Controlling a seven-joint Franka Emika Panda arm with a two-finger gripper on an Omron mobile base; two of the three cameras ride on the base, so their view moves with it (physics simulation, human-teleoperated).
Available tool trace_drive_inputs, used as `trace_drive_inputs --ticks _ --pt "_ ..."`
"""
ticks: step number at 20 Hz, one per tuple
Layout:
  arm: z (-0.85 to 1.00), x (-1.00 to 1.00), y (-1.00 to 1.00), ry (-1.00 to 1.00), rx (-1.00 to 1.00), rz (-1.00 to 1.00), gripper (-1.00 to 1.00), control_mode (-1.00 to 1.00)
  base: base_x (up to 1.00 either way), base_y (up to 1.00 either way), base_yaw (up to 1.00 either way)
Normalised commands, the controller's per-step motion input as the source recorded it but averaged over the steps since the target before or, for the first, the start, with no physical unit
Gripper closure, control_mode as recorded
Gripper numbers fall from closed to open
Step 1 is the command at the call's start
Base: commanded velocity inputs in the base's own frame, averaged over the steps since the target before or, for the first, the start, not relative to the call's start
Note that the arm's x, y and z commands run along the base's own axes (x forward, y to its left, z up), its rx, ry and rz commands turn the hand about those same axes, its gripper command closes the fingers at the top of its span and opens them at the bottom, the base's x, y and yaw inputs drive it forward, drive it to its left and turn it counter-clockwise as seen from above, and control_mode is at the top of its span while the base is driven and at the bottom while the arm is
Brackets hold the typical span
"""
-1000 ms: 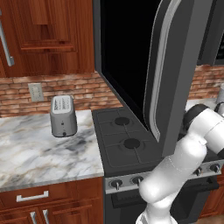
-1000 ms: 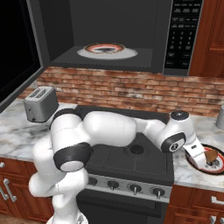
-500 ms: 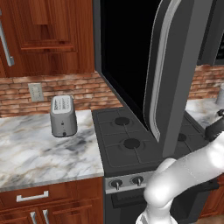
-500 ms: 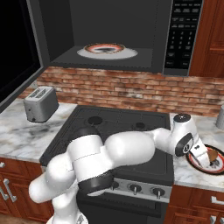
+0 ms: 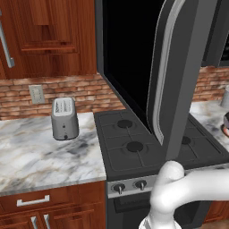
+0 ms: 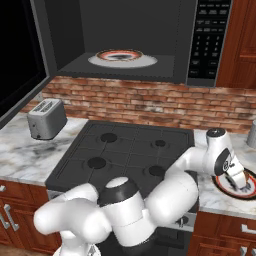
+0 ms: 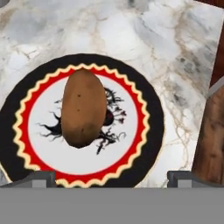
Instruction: Pick the potato from the counter and place it in the microwave. Then turn on the microwave.
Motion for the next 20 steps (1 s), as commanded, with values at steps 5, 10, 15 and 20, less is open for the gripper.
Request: trace_drive_inputs --ticks 5,10,15,20 --pt "-0.09 0.15 -0.28 0.0 0.03 0.0 -1.0 -1.0 0.0 0.0 0.0" --pt "-0.08 0.19 -0.3 0.0 0.05 0.0 -1.0 -1.0 0.0 0.0 0.0" --pt "-0.2 0.18 -0.2 0.0 0.06 0.0 -1.0 -1.0 0.0 0.0 0.0" --pt "-0.32 0.17 -0.08 0.0 0.07 0.0 -1.0 -1.0 0.0 0.0 0.0"
